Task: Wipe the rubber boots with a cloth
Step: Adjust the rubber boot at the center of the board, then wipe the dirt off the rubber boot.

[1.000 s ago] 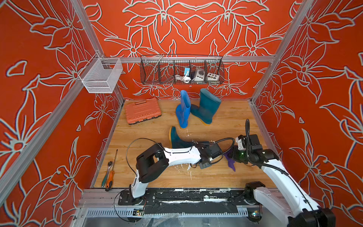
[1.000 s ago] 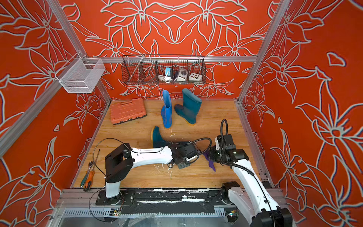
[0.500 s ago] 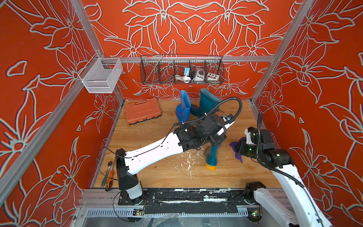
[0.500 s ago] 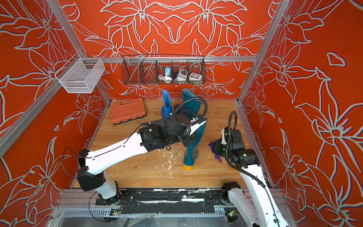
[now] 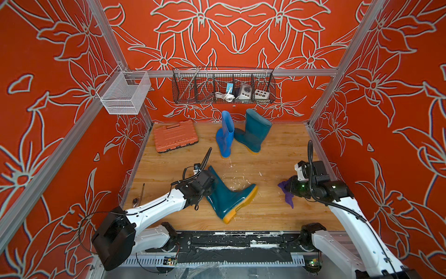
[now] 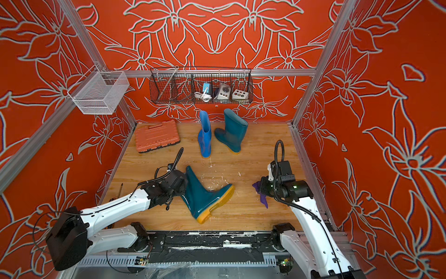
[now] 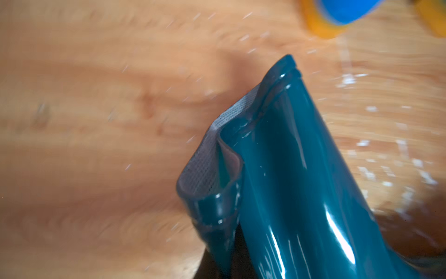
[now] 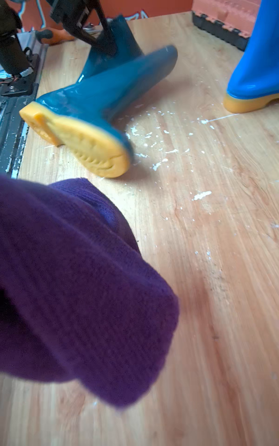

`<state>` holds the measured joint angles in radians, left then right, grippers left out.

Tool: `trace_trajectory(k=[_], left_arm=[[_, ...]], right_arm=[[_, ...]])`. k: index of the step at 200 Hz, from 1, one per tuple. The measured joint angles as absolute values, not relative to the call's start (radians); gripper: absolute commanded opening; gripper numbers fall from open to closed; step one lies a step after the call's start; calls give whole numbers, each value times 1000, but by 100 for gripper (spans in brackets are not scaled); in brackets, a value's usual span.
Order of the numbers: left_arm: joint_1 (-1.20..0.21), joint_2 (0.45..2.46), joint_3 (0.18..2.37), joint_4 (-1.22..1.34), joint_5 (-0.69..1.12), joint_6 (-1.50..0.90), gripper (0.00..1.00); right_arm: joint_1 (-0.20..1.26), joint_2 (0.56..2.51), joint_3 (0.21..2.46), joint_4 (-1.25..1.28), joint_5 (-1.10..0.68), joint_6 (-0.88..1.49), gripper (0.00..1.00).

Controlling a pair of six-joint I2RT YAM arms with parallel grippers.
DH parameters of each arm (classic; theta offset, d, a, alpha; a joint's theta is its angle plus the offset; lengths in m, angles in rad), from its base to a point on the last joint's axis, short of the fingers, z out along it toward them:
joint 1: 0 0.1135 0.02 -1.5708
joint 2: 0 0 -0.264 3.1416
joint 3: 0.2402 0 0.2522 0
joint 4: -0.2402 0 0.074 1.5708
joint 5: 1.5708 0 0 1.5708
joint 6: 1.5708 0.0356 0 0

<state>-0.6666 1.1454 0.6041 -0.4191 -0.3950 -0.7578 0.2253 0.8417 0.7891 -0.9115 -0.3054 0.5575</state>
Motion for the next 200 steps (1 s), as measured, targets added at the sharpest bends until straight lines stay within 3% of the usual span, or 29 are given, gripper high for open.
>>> trace_trajectory(k=[12,21,38,53,74,104,125,170,200], left_arm=[[-645,1119,592,-434,-394,-801,39],[-630,1105,593,-438,-392,-815,54],[-603,1087,614,-461,-378,-828,67],[-575,1086,660,-516,-360,-810,71],[-514,1082,723,-591,-309,-771,67],[-480,1035,692,-603,-127,-676,40],[-538,1018,611,-555,-12,-676,32],[-809,1162,561,-312,136,-699,28],[-875,1383,670,-163,195,-693,29]], right_arm=[[269,853,783,-898,-308,567,0],[310,867,776,-881,-311,578,0],[411,914,759,-831,-315,603,0],[513,982,743,-771,-326,622,0],[644,1091,743,-698,-334,616,0],[766,1219,771,-632,-342,583,0],[784,1271,771,-571,-358,577,0],[722,1396,815,-536,-370,555,0],[604,1457,907,-555,-368,522,0]])
